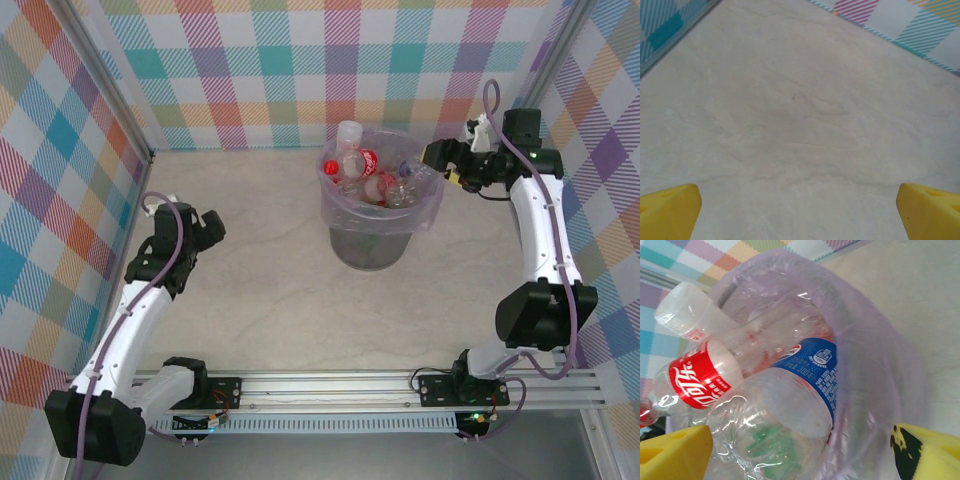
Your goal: Put the plastic bottles in the bin
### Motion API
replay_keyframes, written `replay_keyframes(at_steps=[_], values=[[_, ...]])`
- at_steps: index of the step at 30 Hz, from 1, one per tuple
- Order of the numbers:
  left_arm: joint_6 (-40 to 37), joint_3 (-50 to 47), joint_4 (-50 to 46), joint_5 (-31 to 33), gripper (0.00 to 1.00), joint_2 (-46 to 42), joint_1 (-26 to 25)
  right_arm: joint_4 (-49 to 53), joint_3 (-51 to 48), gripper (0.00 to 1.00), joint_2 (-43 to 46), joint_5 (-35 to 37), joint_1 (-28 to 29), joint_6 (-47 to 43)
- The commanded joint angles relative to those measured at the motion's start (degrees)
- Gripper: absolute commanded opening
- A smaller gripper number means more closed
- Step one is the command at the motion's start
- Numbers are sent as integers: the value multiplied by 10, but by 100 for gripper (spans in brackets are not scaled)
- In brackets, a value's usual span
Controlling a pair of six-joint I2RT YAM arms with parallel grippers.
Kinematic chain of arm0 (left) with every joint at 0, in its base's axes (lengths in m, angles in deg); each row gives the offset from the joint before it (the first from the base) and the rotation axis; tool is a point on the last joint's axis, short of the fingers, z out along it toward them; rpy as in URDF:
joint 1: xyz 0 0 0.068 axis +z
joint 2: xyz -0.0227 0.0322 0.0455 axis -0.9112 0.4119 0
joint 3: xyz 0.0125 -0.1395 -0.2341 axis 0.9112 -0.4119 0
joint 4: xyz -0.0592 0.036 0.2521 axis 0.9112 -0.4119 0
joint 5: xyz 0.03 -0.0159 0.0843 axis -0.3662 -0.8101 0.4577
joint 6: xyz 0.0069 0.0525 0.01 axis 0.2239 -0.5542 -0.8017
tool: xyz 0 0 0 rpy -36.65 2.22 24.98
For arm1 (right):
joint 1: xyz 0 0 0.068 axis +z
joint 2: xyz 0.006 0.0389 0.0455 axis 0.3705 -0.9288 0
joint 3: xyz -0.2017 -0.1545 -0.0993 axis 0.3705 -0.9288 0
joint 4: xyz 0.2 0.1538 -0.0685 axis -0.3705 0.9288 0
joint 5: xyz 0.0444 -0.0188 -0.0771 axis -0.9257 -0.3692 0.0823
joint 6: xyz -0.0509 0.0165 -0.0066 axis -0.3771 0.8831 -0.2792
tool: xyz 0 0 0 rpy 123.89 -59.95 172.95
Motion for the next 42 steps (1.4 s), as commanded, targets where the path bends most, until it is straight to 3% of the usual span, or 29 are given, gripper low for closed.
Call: replay_keyframes(at_steps=[1, 12, 16, 19, 21, 26, 31, 42], values=[[-7, -19, 5, 19, 100, -16, 10, -39, -10, 92, -12, -63, 12, 20], [-13, -68, 41, 27, 100, -14, 27, -94, -33, 92, -34, -94, 92, 51], [-19, -97, 85, 36, 100, -9, 28, -60, 1, 93, -23, -45, 84, 20], [-30, -116, 136, 30, 100, -2, 27, -83, -15, 99, 14, -22, 39, 45], [-42, -129, 165, 28, 100, 5, 28, -110, -49, 99, 48, 12, 10, 62], [-80, -162, 248, 25, 100, 39, 28, -156, -181, 99, 126, 231, 1, 8], [-112, -179, 345, 4, 100, 102, 29, -278, -363, 99, 178, 353, 0, -26], [-150, -213, 550, -4, 100, 248, 40, -597, -619, 99, 171, 409, 13, -76]])
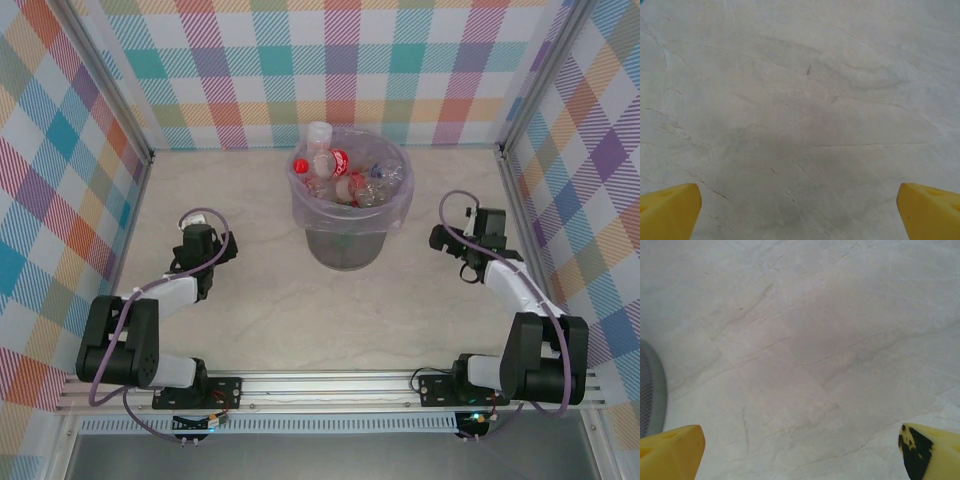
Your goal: Put the plastic bottles in the bin
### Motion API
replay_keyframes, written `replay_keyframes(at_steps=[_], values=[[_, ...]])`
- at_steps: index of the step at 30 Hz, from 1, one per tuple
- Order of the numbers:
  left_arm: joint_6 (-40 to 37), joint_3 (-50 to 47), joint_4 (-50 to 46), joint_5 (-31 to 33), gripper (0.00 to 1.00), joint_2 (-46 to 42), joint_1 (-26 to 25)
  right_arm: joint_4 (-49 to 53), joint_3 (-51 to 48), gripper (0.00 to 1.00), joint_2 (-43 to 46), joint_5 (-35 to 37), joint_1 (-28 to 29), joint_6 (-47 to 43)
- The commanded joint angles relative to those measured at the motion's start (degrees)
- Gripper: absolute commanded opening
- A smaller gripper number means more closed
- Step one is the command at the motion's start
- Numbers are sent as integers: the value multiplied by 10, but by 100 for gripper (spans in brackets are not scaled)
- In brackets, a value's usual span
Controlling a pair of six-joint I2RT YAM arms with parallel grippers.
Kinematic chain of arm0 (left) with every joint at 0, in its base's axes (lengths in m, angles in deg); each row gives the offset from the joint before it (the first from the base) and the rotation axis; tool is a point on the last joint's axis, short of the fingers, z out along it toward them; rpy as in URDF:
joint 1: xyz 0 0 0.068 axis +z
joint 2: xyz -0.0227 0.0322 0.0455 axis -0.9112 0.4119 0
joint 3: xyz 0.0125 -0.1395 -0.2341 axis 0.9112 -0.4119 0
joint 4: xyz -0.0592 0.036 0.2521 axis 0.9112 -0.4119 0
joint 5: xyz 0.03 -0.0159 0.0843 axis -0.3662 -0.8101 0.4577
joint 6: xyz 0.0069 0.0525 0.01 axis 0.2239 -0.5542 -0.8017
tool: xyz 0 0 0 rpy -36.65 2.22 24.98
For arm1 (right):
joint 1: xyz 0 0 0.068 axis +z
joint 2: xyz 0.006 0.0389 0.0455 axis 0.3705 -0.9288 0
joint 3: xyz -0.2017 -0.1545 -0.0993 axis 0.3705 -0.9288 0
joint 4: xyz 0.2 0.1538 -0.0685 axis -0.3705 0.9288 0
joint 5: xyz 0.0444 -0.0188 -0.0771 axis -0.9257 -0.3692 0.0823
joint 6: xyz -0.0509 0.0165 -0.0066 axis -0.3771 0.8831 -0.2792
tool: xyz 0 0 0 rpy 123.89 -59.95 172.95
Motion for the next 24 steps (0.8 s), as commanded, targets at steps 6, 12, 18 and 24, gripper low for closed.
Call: replay_keyframes(at_steps=[6, 12, 18, 24], values=[[-35, 23, 118, -13, 100, 69, 20, -326, -82, 99, -75, 36, 19, -49], [-45, -20, 184, -36, 100, 51, 19, -456, -130, 99, -103, 58, 40, -61], [-83, -11, 209, -40, 100, 83, -5, -511, -144, 99, -132, 50, 47, -74], [-92, -62, 321, -48, 100, 106, -9, -549, -160, 99, -144, 81, 55, -72]])
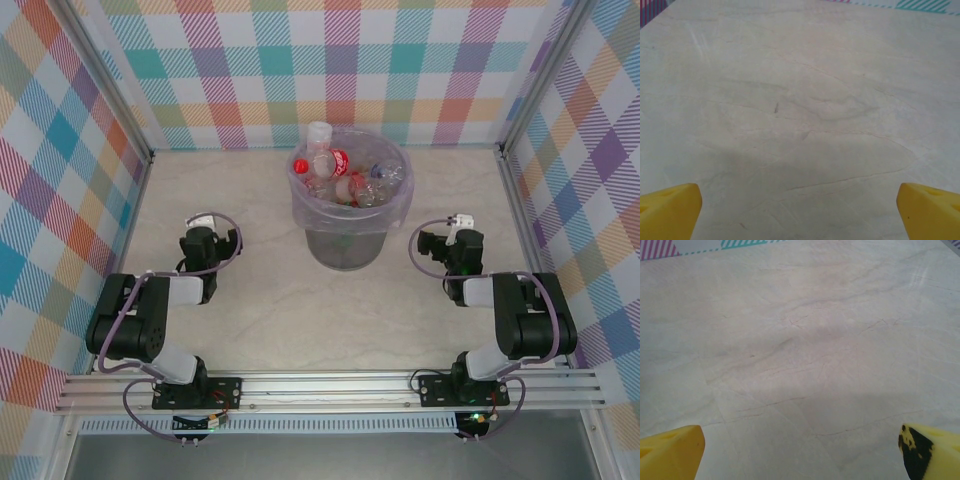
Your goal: Put the plastic bottles in the bin
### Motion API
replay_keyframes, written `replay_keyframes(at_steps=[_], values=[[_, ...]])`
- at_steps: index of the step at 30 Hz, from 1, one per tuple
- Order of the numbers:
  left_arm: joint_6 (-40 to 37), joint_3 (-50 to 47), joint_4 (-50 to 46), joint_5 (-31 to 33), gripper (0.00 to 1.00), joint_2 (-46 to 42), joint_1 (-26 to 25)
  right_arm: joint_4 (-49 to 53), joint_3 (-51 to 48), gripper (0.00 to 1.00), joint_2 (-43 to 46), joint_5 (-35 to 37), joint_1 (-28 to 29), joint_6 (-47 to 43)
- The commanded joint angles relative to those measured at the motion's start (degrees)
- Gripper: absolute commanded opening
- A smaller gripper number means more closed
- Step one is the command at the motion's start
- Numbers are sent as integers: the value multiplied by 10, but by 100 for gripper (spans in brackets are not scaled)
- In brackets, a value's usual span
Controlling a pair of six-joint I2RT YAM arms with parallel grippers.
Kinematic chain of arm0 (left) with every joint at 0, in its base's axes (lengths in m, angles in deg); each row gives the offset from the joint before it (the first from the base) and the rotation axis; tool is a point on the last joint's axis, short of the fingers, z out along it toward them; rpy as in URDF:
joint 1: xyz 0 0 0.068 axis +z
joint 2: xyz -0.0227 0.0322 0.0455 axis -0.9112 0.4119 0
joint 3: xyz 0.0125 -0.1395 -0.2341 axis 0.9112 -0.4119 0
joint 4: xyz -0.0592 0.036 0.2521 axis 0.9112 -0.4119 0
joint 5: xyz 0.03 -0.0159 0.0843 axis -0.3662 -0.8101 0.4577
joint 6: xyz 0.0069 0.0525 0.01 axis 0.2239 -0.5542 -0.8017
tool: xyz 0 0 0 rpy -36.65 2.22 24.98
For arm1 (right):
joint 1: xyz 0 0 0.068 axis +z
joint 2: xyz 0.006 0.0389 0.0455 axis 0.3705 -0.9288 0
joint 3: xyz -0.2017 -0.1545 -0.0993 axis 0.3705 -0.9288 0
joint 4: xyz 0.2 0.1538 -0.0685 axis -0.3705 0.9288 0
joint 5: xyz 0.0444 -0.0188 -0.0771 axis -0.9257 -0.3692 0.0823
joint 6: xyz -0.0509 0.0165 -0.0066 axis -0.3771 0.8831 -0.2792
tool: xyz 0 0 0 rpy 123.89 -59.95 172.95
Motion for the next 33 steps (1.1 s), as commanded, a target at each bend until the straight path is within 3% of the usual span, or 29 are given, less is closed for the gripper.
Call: replay_keyframes(at_steps=[1, 33], values=[[-16, -20, 58, -8, 100, 13, -3, -48, -2, 99, -2, 13, 3, -7], [-17, -22, 72, -6, 100, 17, -4, -41, 3, 99, -3, 11, 4, -9]])
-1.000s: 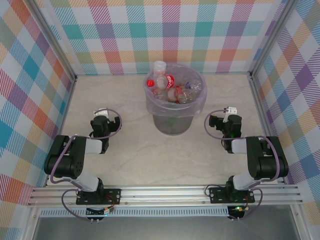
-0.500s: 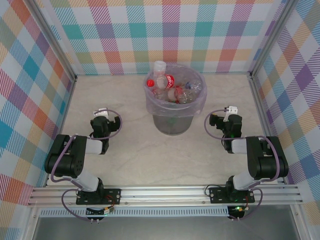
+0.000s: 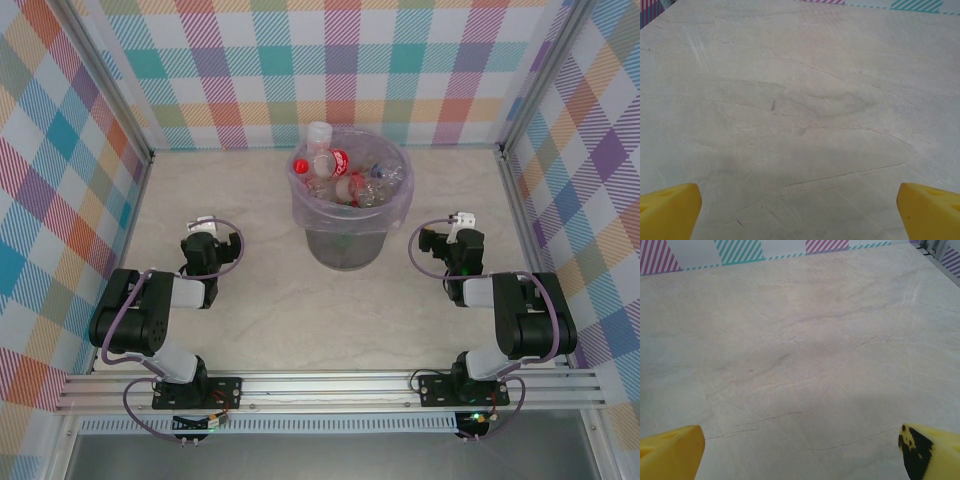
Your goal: Put the plastic bottles in the bin
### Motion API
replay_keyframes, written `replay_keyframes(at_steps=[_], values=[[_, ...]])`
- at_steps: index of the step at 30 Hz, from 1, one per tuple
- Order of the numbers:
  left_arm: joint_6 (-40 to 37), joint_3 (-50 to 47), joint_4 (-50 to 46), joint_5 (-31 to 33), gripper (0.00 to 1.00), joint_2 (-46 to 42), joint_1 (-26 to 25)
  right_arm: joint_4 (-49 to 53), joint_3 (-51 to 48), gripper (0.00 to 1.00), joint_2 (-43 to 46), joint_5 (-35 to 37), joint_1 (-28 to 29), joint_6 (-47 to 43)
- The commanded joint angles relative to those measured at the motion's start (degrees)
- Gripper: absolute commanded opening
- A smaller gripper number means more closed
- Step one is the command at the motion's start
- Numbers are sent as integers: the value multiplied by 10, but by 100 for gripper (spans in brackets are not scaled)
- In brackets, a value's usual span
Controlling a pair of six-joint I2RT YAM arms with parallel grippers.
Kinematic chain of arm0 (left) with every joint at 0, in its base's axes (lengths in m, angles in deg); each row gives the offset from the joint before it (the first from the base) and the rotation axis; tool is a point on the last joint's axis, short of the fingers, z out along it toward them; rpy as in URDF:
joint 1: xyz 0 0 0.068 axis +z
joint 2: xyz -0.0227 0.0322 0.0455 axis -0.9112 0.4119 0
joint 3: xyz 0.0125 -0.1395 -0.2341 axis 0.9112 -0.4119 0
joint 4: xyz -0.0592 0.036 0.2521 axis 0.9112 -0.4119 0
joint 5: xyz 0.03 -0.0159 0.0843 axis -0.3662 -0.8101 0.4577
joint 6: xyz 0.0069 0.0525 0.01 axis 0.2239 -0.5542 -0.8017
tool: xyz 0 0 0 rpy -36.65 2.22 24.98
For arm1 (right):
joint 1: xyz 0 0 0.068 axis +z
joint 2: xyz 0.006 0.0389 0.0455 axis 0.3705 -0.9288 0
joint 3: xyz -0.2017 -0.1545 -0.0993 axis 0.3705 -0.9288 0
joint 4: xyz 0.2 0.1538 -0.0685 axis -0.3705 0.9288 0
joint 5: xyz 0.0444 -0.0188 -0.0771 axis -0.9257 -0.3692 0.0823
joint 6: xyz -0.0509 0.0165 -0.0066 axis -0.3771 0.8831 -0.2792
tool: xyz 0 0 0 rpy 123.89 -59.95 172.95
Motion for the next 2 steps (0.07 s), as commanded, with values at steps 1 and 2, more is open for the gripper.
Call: replay_keyframes(at_steps=[1, 2], values=[[-8, -4, 27, -4, 100, 0, -3, -19, 2, 99, -4, 2, 3, -5], [-8, -4, 27, -4, 100, 0, -3, -21, 1, 99, -3, 1, 3, -5]])
